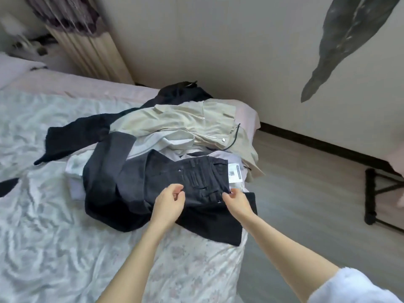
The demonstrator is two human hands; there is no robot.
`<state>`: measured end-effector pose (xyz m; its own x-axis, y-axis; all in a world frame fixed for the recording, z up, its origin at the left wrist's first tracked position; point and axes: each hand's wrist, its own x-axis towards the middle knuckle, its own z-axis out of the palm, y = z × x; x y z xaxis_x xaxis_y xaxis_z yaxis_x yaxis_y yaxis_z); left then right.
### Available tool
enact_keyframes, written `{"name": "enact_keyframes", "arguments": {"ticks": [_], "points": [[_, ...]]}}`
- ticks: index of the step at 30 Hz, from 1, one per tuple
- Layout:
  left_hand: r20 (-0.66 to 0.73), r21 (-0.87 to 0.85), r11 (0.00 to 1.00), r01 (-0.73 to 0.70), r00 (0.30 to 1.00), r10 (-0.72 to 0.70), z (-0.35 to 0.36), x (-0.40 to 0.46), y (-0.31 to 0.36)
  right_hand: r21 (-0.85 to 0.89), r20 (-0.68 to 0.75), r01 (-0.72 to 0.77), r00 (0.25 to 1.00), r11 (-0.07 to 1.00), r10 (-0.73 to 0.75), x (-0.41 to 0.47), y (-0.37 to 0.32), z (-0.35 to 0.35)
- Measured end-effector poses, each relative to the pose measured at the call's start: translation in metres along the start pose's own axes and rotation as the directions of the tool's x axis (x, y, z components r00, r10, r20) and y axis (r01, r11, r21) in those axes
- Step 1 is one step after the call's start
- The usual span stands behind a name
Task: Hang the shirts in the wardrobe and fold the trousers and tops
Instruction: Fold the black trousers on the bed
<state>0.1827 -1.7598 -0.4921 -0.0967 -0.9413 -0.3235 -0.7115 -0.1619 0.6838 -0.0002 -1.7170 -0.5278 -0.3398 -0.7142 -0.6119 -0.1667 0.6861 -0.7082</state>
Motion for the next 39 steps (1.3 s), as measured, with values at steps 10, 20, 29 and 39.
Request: {"name": "enact_keyframes", "arguments": {"ticks": [10,20,29,39], "points": [[0.357,0.606,0.789,-0.104,0.921,-0.153,0.028,0.177,-0.022,0.124,0.113,-0.213,0.973,0.969,0.200,0.100,-0.027,0.028],[0.369,0.230,0.942,-0.245,0.918,0.148,0.006,0.087,0.042,0.078,0.030,0.225,0.973,0.971,-0.228,0.029,-0.038,-0.066],[0.274,-0.214,0.881,-0.422,0.840,0.469,0.047,-0.085,0.209,0.163,-0.429,0.502,0.811,0.849,-0.397,-0.111,-0.018,-0.247],[0.303,-0.745,0.571,-0.347,0.586,0.751,0.093,-0.317,0.385,0.514,-0.614,0.752,0.658,0.413,-0.435,-0.354,0.046,-0.415]]}}
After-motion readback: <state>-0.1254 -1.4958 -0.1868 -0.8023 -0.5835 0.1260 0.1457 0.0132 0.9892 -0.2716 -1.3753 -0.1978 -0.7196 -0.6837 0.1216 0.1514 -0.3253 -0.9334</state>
